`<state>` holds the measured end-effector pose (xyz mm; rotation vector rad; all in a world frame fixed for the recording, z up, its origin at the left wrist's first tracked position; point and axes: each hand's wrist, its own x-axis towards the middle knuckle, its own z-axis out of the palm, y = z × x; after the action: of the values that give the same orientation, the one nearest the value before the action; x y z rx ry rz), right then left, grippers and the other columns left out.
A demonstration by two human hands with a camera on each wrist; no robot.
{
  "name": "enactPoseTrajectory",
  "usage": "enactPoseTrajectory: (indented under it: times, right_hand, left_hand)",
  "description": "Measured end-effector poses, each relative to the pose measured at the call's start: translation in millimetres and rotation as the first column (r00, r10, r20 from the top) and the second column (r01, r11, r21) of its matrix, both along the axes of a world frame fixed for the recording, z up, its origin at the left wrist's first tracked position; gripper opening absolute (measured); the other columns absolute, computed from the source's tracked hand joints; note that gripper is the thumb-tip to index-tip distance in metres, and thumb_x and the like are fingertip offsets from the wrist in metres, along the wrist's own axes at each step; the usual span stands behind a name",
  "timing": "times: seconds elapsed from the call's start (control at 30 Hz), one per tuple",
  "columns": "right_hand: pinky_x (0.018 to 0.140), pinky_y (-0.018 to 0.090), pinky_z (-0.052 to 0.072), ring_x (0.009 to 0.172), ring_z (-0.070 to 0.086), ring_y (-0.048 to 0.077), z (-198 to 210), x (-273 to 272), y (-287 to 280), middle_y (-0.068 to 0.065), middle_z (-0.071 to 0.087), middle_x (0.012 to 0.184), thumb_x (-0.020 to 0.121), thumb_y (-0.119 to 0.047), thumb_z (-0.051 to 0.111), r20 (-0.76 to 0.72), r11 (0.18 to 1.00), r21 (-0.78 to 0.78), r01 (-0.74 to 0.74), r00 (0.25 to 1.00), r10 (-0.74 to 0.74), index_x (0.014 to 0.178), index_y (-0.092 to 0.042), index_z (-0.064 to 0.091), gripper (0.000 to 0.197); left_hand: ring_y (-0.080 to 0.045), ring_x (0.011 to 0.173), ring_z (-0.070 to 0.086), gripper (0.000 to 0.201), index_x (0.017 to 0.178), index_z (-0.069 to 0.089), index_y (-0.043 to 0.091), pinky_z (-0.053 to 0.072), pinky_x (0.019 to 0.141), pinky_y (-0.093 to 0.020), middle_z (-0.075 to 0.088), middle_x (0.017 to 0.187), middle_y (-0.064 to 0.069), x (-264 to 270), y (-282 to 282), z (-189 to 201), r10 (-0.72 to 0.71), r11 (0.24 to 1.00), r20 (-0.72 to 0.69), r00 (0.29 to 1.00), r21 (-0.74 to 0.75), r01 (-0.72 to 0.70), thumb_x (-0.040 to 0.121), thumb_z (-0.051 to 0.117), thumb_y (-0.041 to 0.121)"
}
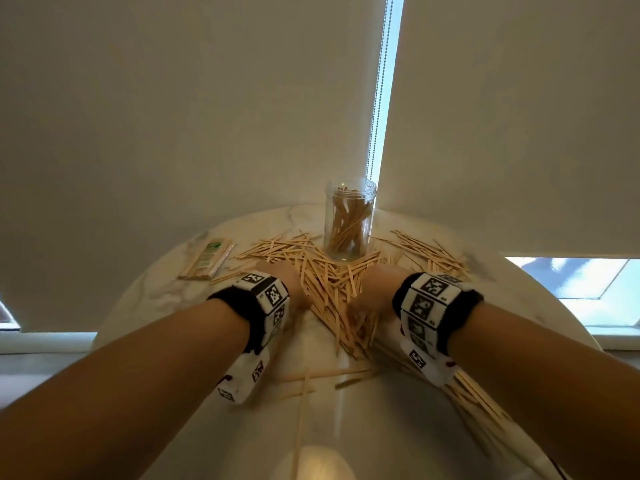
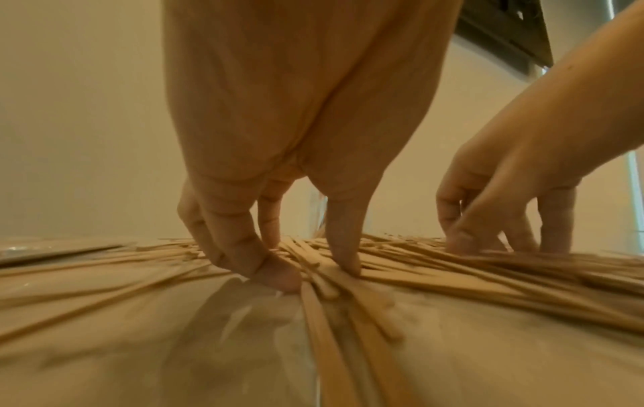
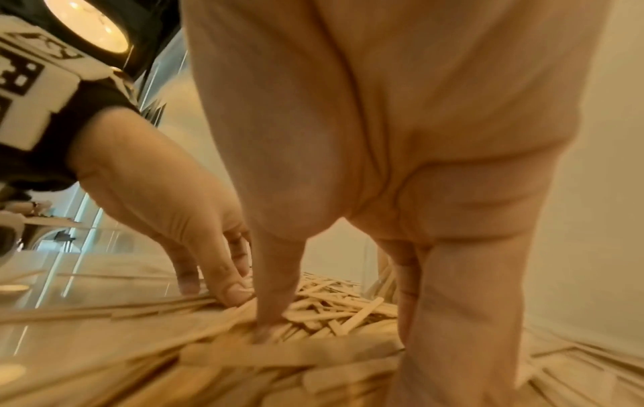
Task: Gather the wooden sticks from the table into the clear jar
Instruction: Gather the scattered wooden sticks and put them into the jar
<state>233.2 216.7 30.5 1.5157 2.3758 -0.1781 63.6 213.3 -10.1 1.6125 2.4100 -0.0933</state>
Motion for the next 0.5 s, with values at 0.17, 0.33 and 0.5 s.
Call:
enactPoseTrajectory:
  times: [0.17, 0.33, 0.5]
  right_hand:
    - [0.095, 0.031, 0.053, 0.112, 0.063, 0.025, -1, 2, 2, 0.01, 0.066, 0.119, 0.095, -0.043, 0.062, -0.031, 0.999, -0.029, 0.014, 0.999, -0.015, 0.121, -0.005, 0.064, 0.046]
    - [0.071, 0.027, 0.052, 0.096, 0.061, 0.02, 3, 13, 6, 0.009, 0.066, 0.112, 0.096, -0.049, 0.058, -0.052, 0.996, -0.041, 0.077, 0.996, -0.079, 0.112, -0.008, 0.065, 0.045]
    - [0.091, 0.03, 0.052, 0.106, 0.063, 0.021, 2, 21, 7, 0.008, 0.066, 0.116, 0.094, -0.044, 0.063, -0.087, 0.987, -0.042, 0.156, 0.983, -0.159, 0.125, -0.007, 0.063, 0.048]
  left_hand:
    - [-0.024, 0.101, 0.069, 0.036, 0.11, 0.067, 0.005, 0.055, 0.083, -0.031, 0.069, 0.103, -0.007, 6, -2, 8, -0.002, 1.0, 0.099, 0.995, -0.02, 0.004, 0.088, 0.071, 0.033]
    - [-0.025, 0.097, 0.07, 0.041, 0.091, 0.064, 0.01, 0.057, 0.088, -0.036, 0.071, 0.101, -0.008, 12, -7, 9, 0.043, 0.999, 0.207, 0.977, 0.021, -0.049, 0.086, 0.068, 0.052]
    - [-0.024, 0.104, 0.068, 0.047, 0.113, 0.068, 0.005, 0.054, 0.087, -0.033, 0.072, 0.111, -0.01, 22, -9, 18, 0.003, 0.999, 0.151, 0.989, -0.034, 0.003, 0.089, 0.068, 0.045]
